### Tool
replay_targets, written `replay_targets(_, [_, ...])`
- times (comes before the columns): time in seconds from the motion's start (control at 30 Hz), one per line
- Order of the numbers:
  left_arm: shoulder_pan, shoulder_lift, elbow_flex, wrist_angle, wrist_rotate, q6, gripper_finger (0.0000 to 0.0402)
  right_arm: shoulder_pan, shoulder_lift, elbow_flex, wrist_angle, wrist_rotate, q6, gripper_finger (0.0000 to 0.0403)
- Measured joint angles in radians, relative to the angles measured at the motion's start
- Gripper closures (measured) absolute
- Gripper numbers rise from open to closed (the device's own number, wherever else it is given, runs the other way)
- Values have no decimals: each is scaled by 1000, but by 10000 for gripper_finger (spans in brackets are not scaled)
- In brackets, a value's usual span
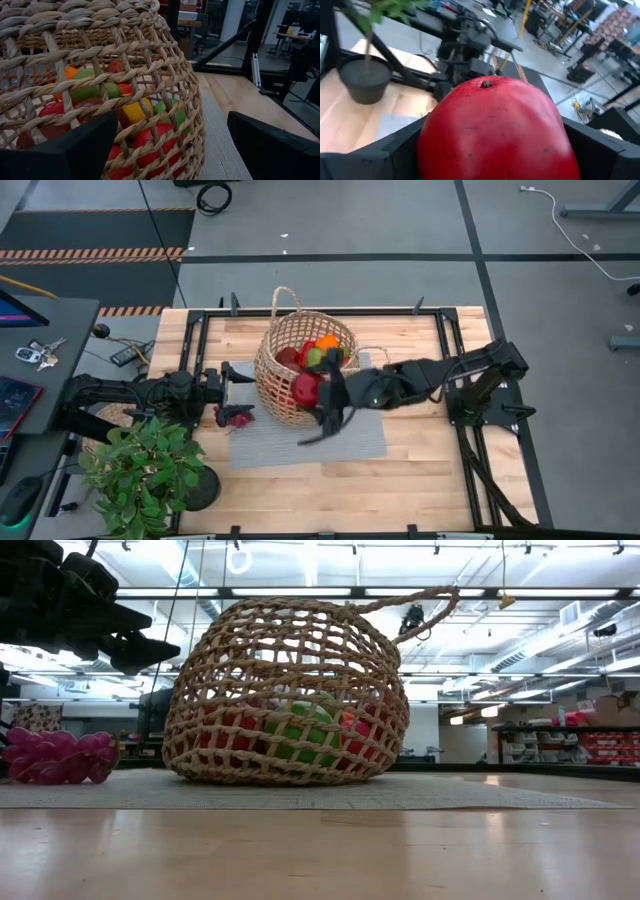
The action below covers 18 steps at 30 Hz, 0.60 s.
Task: Build produce basket
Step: Put the red pomegranate into the brown basket
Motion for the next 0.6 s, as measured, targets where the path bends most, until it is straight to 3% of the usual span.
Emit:
replay_targets(0.2, [0, 0, 0, 0, 0, 0, 15, -82, -25, 0, 6, -95, 64, 32])
replay_targets(0.6, [0, 0, 0, 0, 0, 0, 15, -178, -166, 0, -35, -165, 288, 31])
